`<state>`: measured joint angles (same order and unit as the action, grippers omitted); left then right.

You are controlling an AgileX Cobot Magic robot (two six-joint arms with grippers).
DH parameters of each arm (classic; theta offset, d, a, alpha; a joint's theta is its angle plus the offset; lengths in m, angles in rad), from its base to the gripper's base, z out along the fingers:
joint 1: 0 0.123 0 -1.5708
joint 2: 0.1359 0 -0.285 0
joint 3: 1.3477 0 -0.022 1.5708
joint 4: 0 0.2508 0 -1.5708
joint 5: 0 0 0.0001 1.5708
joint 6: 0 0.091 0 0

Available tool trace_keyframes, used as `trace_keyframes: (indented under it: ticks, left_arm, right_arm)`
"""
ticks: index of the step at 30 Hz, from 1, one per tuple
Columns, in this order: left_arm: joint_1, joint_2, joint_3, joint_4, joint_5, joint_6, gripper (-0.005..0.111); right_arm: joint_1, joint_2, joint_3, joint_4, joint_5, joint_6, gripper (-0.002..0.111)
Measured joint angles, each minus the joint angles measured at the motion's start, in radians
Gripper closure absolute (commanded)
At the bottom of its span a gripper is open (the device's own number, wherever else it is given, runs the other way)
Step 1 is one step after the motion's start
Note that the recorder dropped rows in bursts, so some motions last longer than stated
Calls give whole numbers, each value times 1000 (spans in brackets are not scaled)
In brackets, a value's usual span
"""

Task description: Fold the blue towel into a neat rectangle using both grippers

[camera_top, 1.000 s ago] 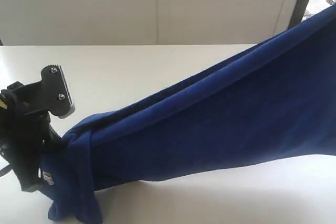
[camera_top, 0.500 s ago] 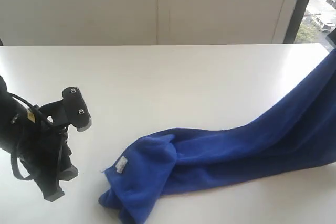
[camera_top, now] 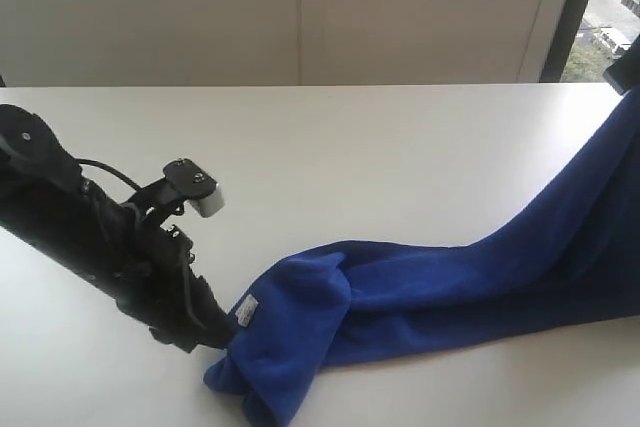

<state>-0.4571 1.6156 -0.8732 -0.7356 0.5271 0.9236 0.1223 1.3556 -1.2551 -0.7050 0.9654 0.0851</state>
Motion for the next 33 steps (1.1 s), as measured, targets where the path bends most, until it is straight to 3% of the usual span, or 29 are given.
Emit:
trace_keyframes:
  ticks: [11, 16, 33]
  left_arm:
    - [233, 194, -8, -433, 204, 190, 54]
    - [246, 236, -8, -516, 225, 253, 54]
    - [231, 286, -9, -540, 208, 449, 55]
  right_arm:
    - [0, 0, 0, 4, 0, 0, 108]
    - [0, 0, 0, 5, -3, 0, 108]
    - [0, 0, 0, 12, -22, 0, 108]
